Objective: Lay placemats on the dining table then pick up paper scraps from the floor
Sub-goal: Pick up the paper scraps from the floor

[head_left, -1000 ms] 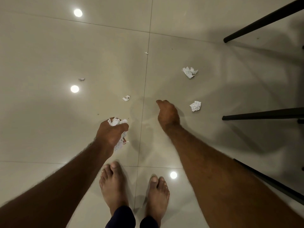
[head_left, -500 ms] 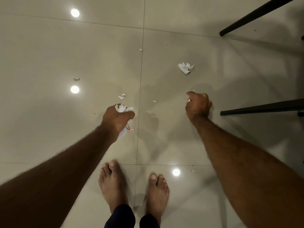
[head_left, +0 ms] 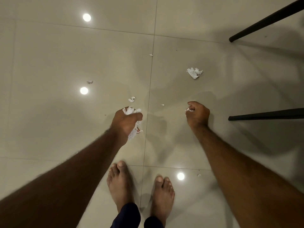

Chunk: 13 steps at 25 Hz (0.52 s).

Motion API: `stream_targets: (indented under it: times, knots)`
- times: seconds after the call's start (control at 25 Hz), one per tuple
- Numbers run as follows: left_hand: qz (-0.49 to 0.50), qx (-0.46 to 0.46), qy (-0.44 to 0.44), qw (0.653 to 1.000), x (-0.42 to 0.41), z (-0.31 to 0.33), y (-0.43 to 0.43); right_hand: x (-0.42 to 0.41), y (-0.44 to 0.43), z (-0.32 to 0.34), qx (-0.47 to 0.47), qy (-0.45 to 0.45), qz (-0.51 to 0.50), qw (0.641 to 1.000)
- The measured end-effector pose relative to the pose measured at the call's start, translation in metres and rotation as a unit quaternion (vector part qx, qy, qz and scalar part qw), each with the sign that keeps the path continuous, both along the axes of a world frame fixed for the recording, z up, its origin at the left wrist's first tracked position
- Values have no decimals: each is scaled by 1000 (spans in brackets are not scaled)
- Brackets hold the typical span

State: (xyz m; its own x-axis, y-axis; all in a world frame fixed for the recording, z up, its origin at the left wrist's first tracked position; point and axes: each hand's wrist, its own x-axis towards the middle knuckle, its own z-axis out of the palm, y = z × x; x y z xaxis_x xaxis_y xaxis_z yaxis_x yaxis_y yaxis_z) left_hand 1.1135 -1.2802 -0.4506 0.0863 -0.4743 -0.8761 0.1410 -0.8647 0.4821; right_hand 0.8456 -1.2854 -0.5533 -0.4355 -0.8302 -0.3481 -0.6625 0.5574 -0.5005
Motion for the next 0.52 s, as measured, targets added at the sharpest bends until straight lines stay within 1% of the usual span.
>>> stream_targets:
  times: [0.12, 0.2, 0.28, 0.4, 0.52]
  knots:
    - [33, 8, 38, 999, -11, 22, 2, 42, 8, 50, -16, -142, -51, 988]
    - [42, 24, 62, 997, -21, 43, 3, 69, 13, 85, -27, -228, -44, 972]
    - [52, 34, 95, 994, -29, 59, 3, 89, 18, 112, -32, -291, -22, 956]
    - [80, 36, 186, 979, -29, 74, 1, 105, 19, 137, -35, -322, -5, 946]
    - [91, 47, 229, 968, -15, 79, 0, 120, 18, 149, -6, -338, 20, 941]
